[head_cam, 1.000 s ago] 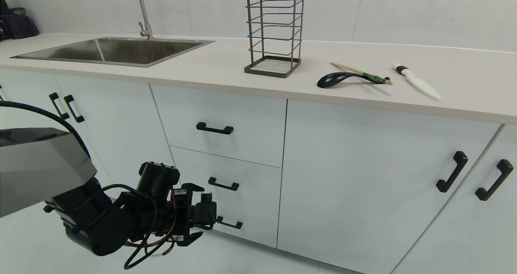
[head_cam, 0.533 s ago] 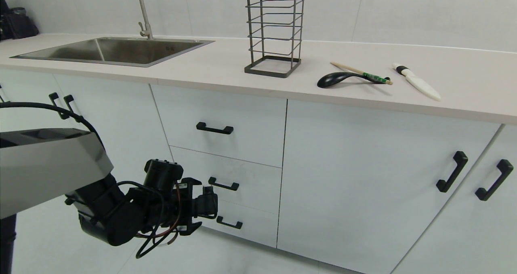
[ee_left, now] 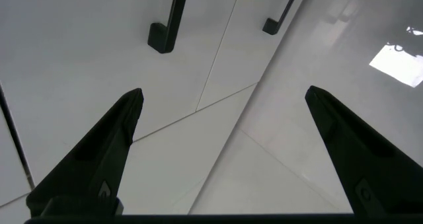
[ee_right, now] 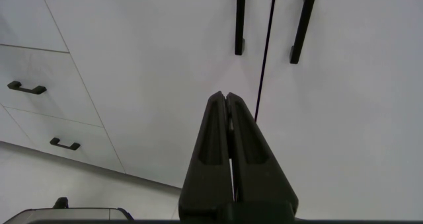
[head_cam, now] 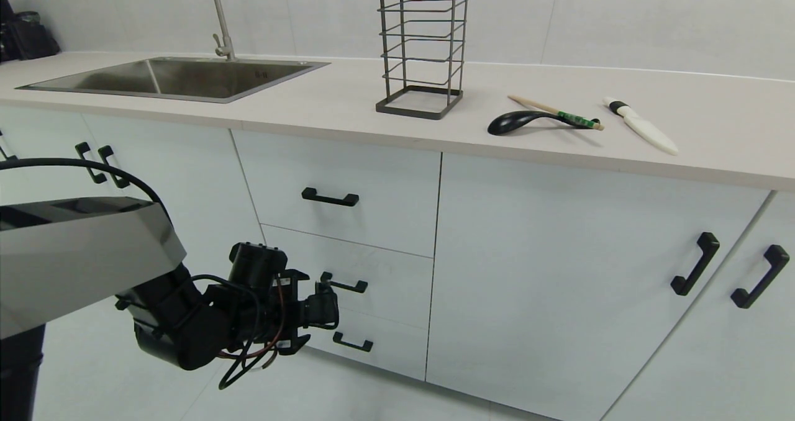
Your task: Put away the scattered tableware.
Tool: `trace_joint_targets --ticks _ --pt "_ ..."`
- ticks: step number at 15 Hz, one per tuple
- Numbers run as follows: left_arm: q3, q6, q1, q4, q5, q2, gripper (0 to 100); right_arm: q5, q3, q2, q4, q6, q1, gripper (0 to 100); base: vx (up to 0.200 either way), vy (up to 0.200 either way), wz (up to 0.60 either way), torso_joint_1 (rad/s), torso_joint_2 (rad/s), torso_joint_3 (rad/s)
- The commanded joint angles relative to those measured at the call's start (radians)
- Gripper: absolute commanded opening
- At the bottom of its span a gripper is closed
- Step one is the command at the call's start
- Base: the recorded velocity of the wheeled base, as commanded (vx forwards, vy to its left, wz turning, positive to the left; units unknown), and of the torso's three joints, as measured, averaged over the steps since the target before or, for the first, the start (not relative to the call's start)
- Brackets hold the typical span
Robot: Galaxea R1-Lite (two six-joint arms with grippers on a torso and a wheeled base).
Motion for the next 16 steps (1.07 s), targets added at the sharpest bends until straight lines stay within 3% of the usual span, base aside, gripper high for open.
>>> trace_joint_targets --ticks 1,16 --pt "-0.012 0.000 0.001 -0.001 0.002 0.015 100 0.000 0.000 0.001 0.001 0.000 0.000 0 0.000 0.000 0.00 0.000 0.00 0.000" --pt "-0.070 0.000 -0.041 -0.045 -0.018 0.067 100 0.000 0.000 0.001 0.000 0.000 0.000 0 0.000 0.000 0.00 0.000 0.00 0.000"
